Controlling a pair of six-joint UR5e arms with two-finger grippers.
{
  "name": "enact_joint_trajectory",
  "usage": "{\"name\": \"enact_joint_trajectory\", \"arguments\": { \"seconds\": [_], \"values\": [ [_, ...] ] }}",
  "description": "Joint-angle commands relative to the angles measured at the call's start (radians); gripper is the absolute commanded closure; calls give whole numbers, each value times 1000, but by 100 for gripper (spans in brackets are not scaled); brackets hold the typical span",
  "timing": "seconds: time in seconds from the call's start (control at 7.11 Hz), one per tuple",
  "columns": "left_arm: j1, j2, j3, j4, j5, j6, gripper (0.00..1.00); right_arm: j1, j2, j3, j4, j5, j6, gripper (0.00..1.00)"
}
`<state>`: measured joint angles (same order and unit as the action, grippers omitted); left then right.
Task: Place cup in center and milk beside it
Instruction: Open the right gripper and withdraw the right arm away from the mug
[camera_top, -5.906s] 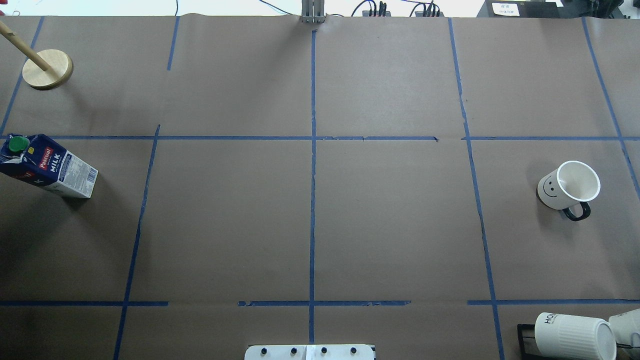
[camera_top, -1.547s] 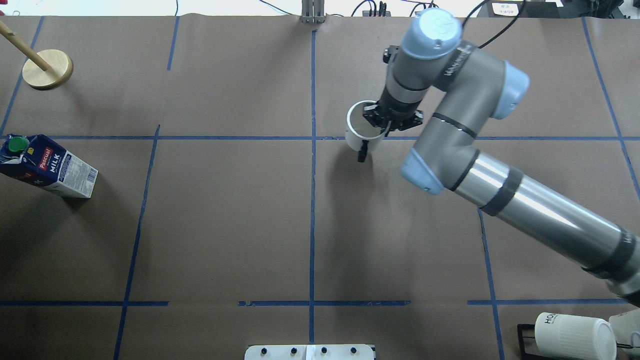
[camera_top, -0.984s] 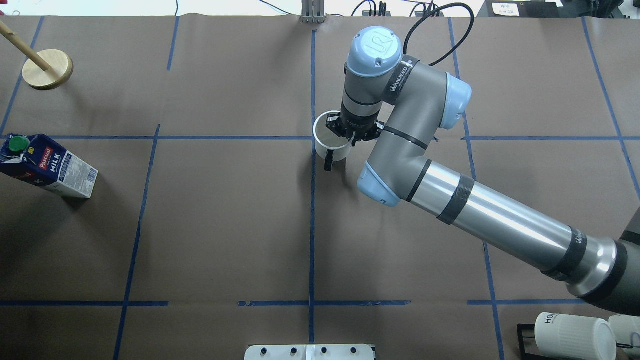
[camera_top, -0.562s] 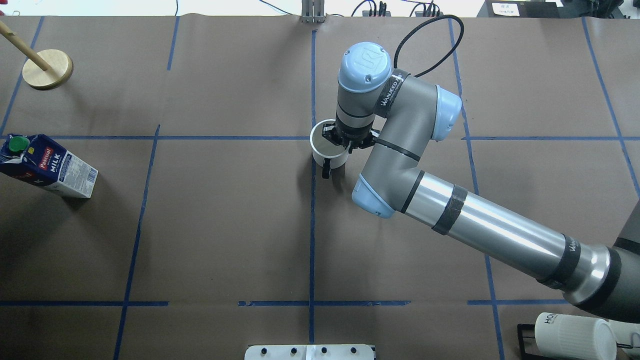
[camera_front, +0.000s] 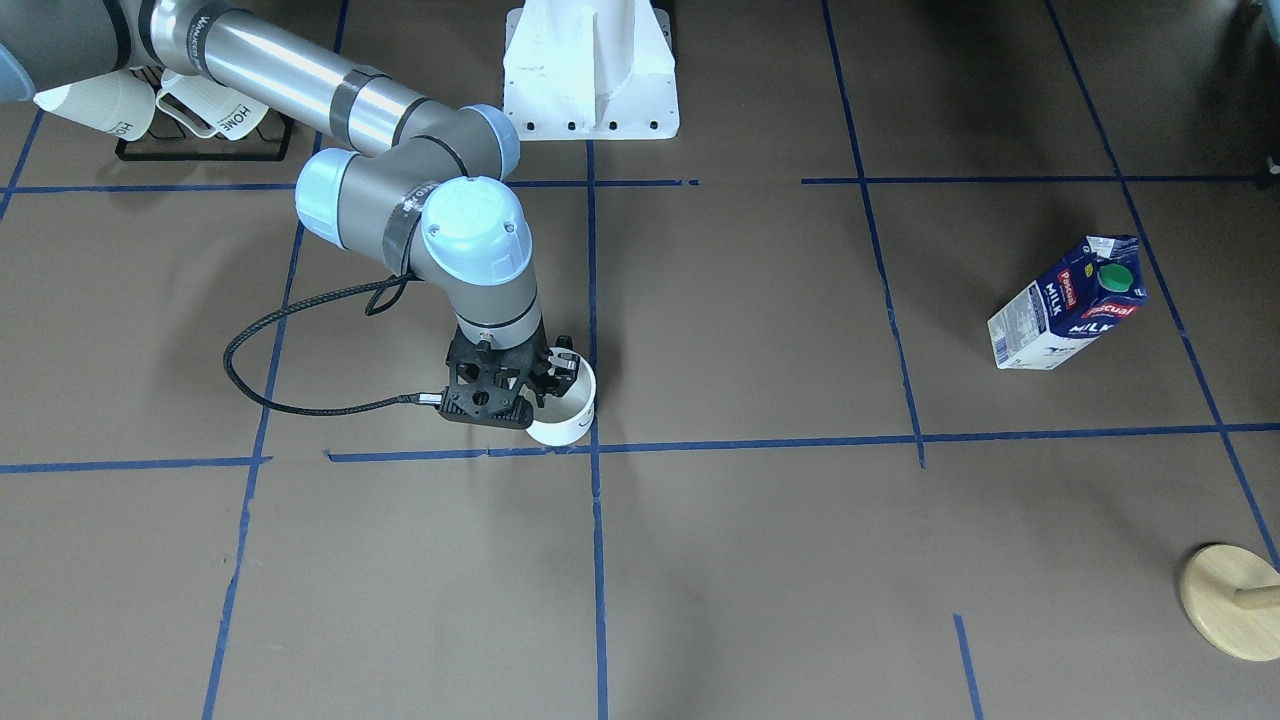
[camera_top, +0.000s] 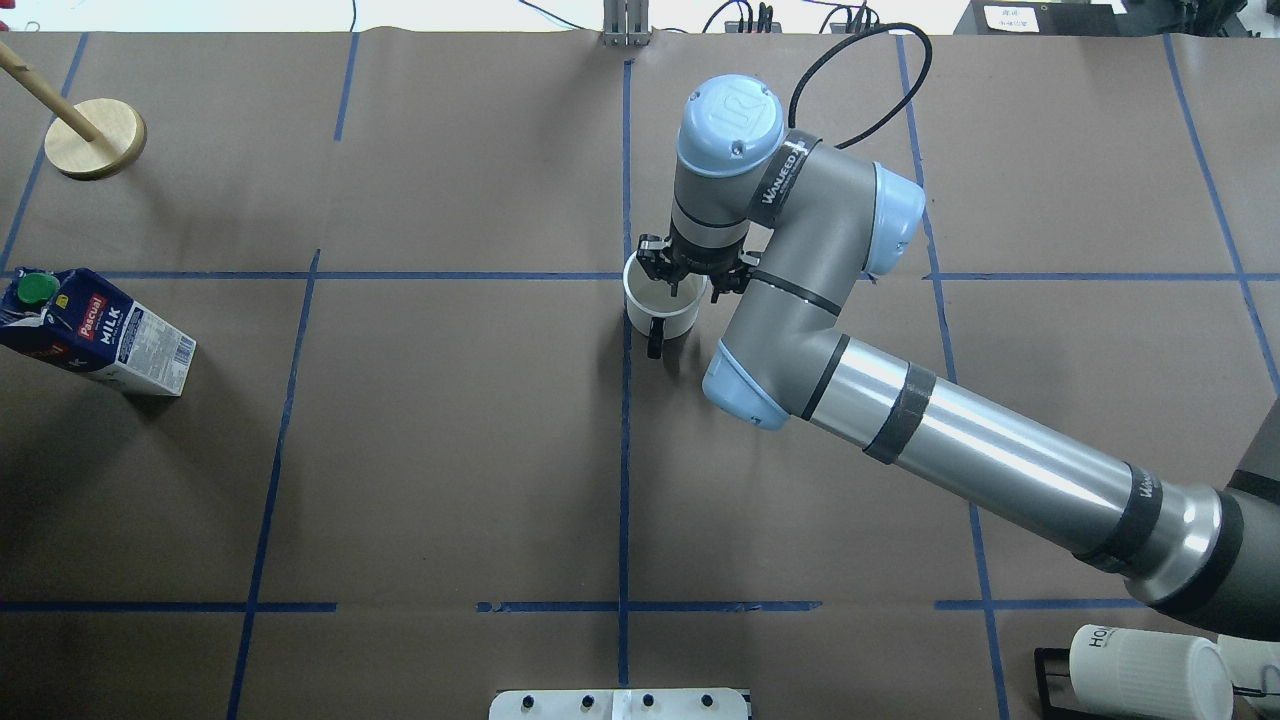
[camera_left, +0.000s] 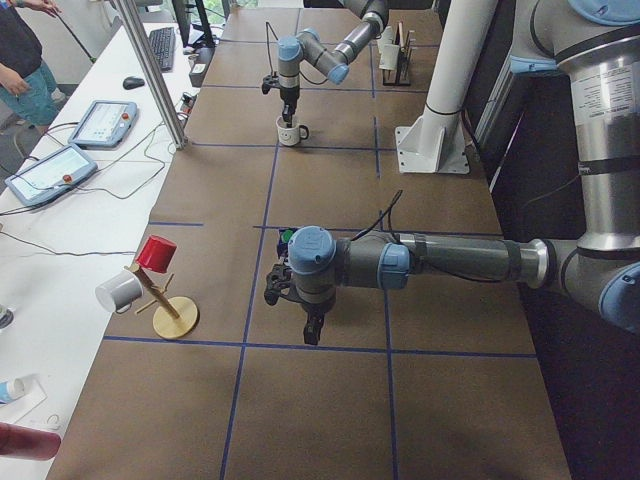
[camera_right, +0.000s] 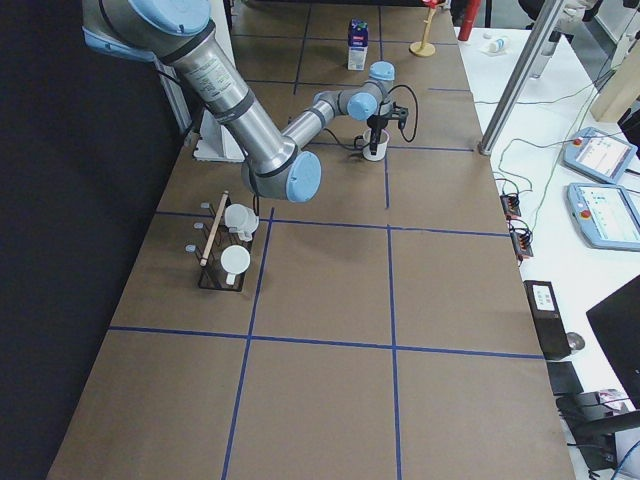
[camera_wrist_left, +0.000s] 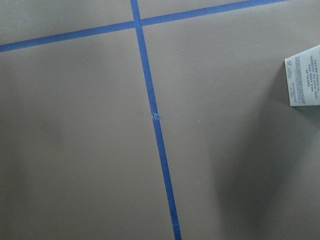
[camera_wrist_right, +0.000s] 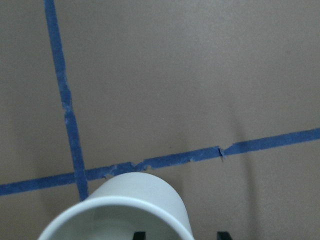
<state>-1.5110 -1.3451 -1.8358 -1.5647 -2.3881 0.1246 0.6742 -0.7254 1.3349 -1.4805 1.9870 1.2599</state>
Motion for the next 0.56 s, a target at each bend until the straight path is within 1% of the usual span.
{"name": "enact_joint_trajectory", "arguments": {
  "seconds": [0.0, 0.14, 0.28, 0.42],
  "values": [
    [0, -3, 0, 0, 7, 7, 0, 85, 0, 53, -35, 99, -11, 0],
    [0, -5, 0, -1, 9, 6, 0, 123, -3, 94, -100, 117, -77, 0],
    [0, -23, 0, -6, 7, 0, 0, 175, -26, 156, -191, 150, -158, 0],
    [0, -46, 6, -20, 6, -2, 0, 242, -95, 241, -254, 182, -263, 0]
  ]
}}
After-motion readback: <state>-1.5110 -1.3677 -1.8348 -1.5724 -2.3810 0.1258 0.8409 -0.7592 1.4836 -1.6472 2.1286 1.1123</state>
